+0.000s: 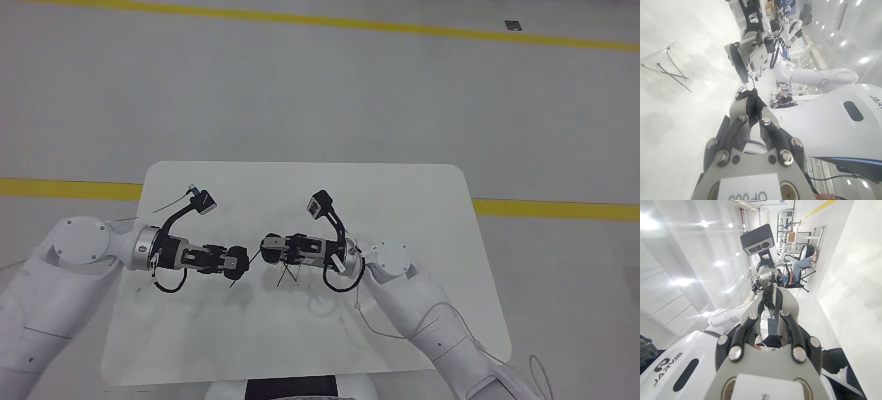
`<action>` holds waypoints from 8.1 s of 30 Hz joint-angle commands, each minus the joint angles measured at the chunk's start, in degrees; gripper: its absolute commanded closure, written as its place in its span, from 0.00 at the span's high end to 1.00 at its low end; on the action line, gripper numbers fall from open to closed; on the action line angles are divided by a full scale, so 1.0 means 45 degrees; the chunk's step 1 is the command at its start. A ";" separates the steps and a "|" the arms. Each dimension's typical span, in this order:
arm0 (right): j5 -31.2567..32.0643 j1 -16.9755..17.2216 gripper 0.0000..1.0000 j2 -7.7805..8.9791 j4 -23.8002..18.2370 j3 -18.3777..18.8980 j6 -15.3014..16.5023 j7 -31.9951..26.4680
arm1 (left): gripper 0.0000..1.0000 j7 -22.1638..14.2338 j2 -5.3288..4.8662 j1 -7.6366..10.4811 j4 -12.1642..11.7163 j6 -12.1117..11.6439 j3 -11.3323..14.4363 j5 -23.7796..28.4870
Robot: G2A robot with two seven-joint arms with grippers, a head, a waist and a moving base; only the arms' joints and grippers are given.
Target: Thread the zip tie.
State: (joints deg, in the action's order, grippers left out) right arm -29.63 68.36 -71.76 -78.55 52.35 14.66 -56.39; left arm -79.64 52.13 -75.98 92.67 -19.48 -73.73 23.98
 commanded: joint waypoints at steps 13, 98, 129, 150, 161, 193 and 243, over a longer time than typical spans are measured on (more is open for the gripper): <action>0.0052 0.0108 0.16 0.0024 -0.0231 0.0018 0.0190 -0.0330 | 0.00 0.0000 0.0000 0.0000 0.0000 0.0000 0.0000 0.0000; -0.3063 0.1807 0.00 -0.1014 -0.0736 0.0650 0.1072 0.3134 | 1.00 0.1230 0.2213 -0.0434 -0.1672 0.0000 -0.0723 0.1852; -0.2688 0.1980 0.00 -0.1497 -0.0861 -0.0045 0.1072 0.6055 | 1.00 0.3736 0.2848 -0.0656 -0.1577 0.0000 -0.0461 0.1893; 0.1154 0.2504 0.00 -0.1154 -0.1857 0.0769 -0.0338 0.6860 | 1.00 0.4373 0.2568 -0.0964 -0.1003 0.0026 -0.0721 0.1478; 0.2059 0.2609 0.00 -0.1096 -0.1869 0.0919 -0.0801 0.7200 | 0.61 0.4534 0.2462 -0.0980 -0.0949 0.0151 -0.0619 0.1352; 0.2245 0.2856 0.00 -0.1083 -0.2178 0.1106 -0.0168 0.7015 | 0.18 0.4934 0.2221 -0.0805 -0.1141 0.0376 -0.0119 0.1051; 0.2137 0.2871 1.00 -0.1095 -0.1972 0.1214 0.0364 0.6722 | 0.00 0.4972 0.1914 -0.0437 -0.1501 0.0501 0.0456 0.1294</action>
State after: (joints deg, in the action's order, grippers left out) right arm -19.89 81.25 -76.68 -87.45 57.76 16.23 -26.20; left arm -57.28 60.77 -77.96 85.92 -17.20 -71.71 29.80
